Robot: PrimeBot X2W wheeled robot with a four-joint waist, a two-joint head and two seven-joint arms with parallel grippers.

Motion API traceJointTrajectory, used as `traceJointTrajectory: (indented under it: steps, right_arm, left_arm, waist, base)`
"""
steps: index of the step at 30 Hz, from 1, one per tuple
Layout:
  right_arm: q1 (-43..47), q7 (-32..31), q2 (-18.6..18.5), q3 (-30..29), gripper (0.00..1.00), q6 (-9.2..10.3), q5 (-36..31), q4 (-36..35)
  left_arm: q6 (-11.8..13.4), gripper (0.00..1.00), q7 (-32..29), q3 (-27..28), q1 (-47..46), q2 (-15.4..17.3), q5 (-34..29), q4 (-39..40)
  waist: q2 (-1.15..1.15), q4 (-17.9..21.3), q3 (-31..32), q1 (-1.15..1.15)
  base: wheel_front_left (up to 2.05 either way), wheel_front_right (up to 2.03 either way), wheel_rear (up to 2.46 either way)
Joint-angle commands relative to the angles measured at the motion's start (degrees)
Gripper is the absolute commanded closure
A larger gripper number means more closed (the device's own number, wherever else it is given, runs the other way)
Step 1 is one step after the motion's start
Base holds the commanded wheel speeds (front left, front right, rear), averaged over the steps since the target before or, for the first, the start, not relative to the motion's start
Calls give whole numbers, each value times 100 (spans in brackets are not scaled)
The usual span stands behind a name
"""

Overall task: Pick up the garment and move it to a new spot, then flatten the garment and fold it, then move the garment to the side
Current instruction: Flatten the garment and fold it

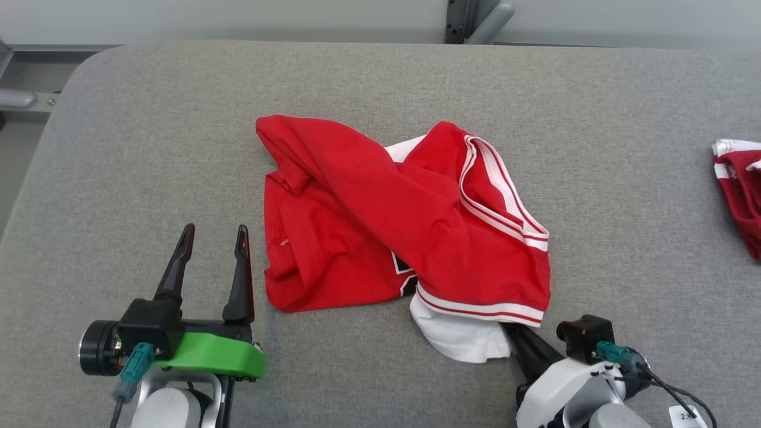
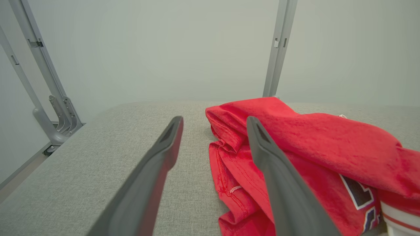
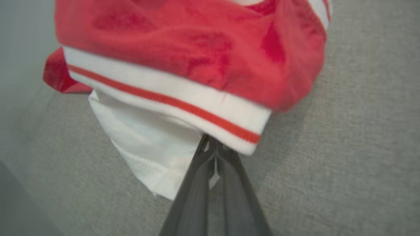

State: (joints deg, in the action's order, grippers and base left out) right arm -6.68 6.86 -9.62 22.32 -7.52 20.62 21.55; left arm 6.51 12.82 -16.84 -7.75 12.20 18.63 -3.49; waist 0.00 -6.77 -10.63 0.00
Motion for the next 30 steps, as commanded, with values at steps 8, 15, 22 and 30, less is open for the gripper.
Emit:
traceJointTrajectory:
  steps: [8, 15, 22, 30]
  right_arm:
    - [-420, 342, -243, -330, 100, 7, -29, -1234]
    - [-650, 146, -377, -1205, 100, 7, -187, -2198]
    - [-674, -17, -378, -2374, 100, 7, -143, -1711]
    - [-901, 259, -288, -2818, 100, 7, 177, -74]
  left_arm:
    - [31, 0, 61, 9, -138, 47, -16, -17]
    - [35, 0, 81, -25, -226, 39, -22, -41]
    - [22, 0, 79, -100, -343, 34, -65, -3]
    - [5, 0, 96, -190, -533, 4, -109, -54]
  waist:
    - [0, 264, -30, 0]
    - [0, 413, -78, 0]
    - [0, 375, -275, 0]
    - [0, 235, -612, 0]
  base:
    - [0, 0, 0]
    - [0, 0, 0]
    - [0, 0, 0]
    - [0, 0, 0]
